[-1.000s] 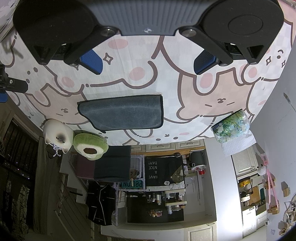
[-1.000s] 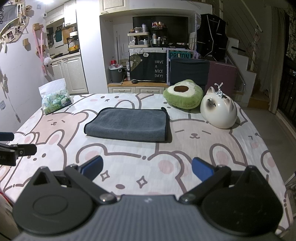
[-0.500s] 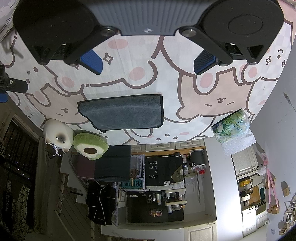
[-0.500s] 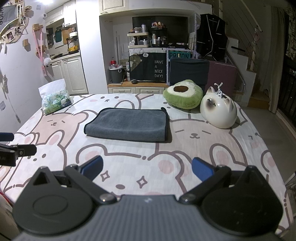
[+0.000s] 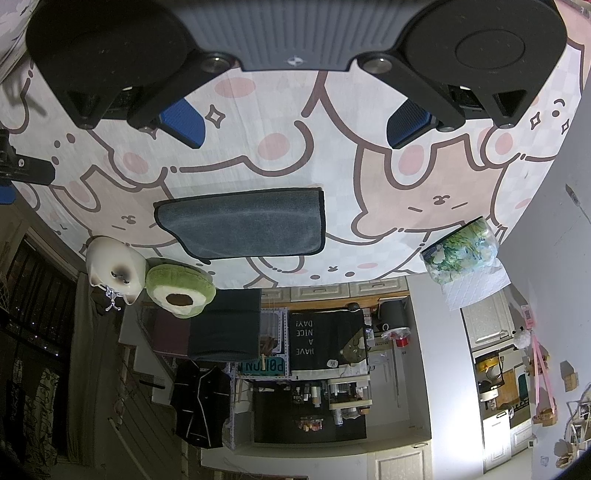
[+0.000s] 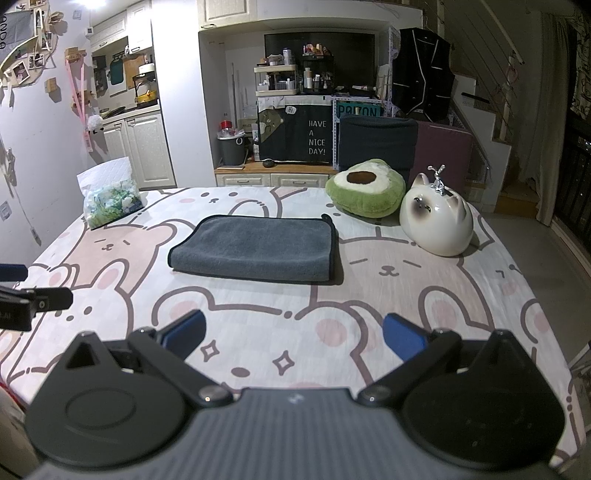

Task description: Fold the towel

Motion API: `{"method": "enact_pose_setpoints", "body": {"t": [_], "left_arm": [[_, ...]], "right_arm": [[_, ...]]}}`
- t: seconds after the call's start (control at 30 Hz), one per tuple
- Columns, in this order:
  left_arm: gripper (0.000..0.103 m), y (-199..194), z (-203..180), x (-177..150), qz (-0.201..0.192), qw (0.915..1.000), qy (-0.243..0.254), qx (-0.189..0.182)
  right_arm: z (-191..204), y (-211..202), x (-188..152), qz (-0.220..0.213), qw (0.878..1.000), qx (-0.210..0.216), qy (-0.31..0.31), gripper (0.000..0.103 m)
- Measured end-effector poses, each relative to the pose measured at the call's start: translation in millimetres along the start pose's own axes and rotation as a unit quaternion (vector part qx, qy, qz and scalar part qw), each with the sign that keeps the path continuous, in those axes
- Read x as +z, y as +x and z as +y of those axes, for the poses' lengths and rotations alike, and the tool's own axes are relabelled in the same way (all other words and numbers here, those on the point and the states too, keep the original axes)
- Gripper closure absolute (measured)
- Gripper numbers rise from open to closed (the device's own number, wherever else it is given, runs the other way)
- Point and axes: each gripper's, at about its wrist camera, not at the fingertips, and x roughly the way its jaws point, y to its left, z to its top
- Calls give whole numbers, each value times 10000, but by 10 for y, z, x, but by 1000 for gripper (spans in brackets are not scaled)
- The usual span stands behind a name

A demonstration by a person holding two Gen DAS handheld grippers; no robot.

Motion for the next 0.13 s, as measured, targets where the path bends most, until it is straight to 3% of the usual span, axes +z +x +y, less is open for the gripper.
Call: {"method": "enact_pose_setpoints", "body": {"t": [0.13], "left_arm": [[0,4,7,-5,19,10000,-15,15]], "right_arm": [[0,0,-1,-2,10000,2,1,0]]}}
